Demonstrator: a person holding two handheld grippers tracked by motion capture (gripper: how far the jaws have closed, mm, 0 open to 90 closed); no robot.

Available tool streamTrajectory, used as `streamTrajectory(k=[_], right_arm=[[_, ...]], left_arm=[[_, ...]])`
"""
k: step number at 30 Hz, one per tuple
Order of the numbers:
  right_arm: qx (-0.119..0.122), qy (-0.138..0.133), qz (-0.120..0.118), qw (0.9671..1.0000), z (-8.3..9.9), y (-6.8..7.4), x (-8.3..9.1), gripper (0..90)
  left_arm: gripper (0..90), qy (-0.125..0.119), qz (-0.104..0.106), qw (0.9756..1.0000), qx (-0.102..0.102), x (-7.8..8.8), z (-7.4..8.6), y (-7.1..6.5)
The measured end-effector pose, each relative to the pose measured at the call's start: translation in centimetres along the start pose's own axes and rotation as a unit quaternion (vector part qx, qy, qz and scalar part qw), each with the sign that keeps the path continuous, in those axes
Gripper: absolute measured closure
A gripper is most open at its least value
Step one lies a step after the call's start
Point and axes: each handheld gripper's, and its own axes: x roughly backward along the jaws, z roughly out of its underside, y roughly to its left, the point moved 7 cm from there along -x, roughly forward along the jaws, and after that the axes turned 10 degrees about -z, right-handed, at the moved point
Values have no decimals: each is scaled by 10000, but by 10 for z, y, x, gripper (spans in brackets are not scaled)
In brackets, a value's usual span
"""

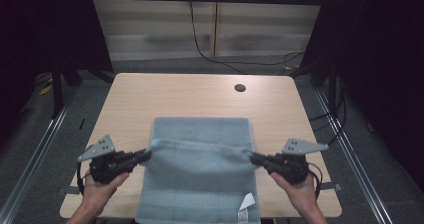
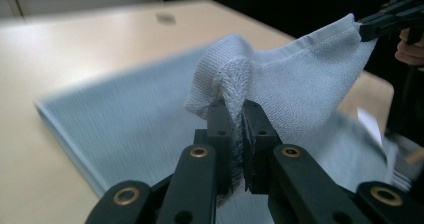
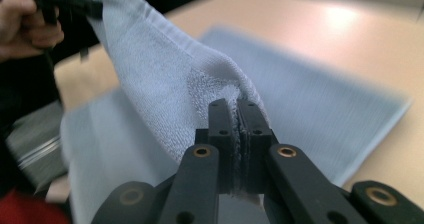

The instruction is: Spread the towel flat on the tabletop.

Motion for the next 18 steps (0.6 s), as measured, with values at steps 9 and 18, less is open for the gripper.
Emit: streamTrajectory(k=[9,18], right_arm=[[-168,453,-159,9987,66,20,-1,828],[-257,235,-517,9981,70,46,22,713]], left_arm=[[793,790,370,9962,13,3,62,-15],[605,436,660,9969,-27,34,61,-32]])
